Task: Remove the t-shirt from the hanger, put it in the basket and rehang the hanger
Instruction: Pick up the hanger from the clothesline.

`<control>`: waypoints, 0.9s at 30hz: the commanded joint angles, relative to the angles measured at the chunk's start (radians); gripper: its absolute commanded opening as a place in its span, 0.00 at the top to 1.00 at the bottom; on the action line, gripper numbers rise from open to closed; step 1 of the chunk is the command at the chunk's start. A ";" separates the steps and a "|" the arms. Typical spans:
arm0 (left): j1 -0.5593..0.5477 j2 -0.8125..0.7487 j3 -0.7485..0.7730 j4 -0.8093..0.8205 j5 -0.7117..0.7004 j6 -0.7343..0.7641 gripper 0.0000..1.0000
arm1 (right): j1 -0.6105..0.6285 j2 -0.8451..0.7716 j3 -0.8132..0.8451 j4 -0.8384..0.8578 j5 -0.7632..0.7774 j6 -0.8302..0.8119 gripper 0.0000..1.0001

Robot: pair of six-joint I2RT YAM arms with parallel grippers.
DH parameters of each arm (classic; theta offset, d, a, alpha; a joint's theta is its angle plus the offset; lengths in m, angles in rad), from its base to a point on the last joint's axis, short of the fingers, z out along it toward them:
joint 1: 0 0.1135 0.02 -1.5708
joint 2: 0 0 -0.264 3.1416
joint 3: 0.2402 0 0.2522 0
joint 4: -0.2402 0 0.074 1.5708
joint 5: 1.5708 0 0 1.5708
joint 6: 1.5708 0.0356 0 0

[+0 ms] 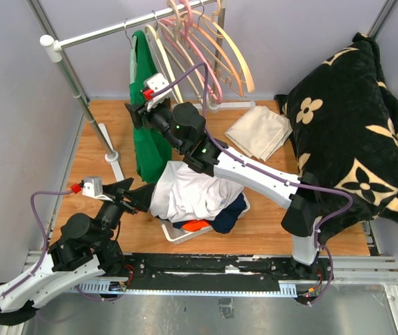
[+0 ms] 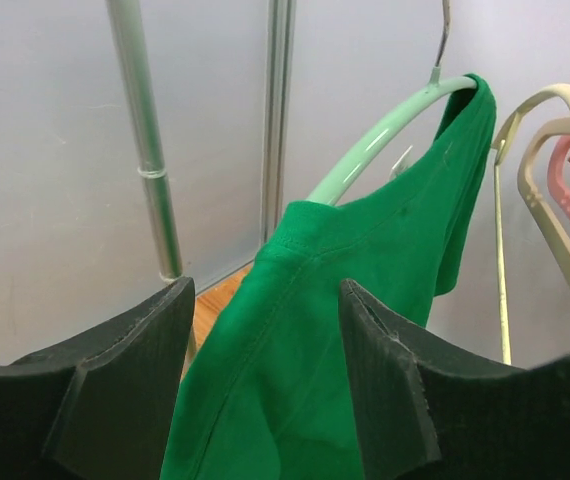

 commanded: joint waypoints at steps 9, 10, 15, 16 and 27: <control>-0.005 -0.015 -0.001 -0.010 -0.032 -0.015 0.00 | 0.022 0.006 0.048 -0.051 0.220 0.018 0.39; -0.006 -0.015 -0.002 -0.008 -0.032 -0.015 0.00 | 0.021 0.002 0.044 -0.056 0.237 0.016 0.39; -0.006 -0.008 -0.006 0.004 -0.028 -0.014 0.00 | 0.015 -0.018 0.029 -0.070 0.277 0.013 0.39; -0.006 -0.006 -0.007 0.007 -0.028 -0.015 0.00 | 0.012 -0.020 0.027 -0.070 0.277 0.013 0.39; -0.005 0.004 -0.005 0.023 -0.024 -0.006 0.00 | -0.008 0.004 0.071 -0.103 0.272 0.013 0.44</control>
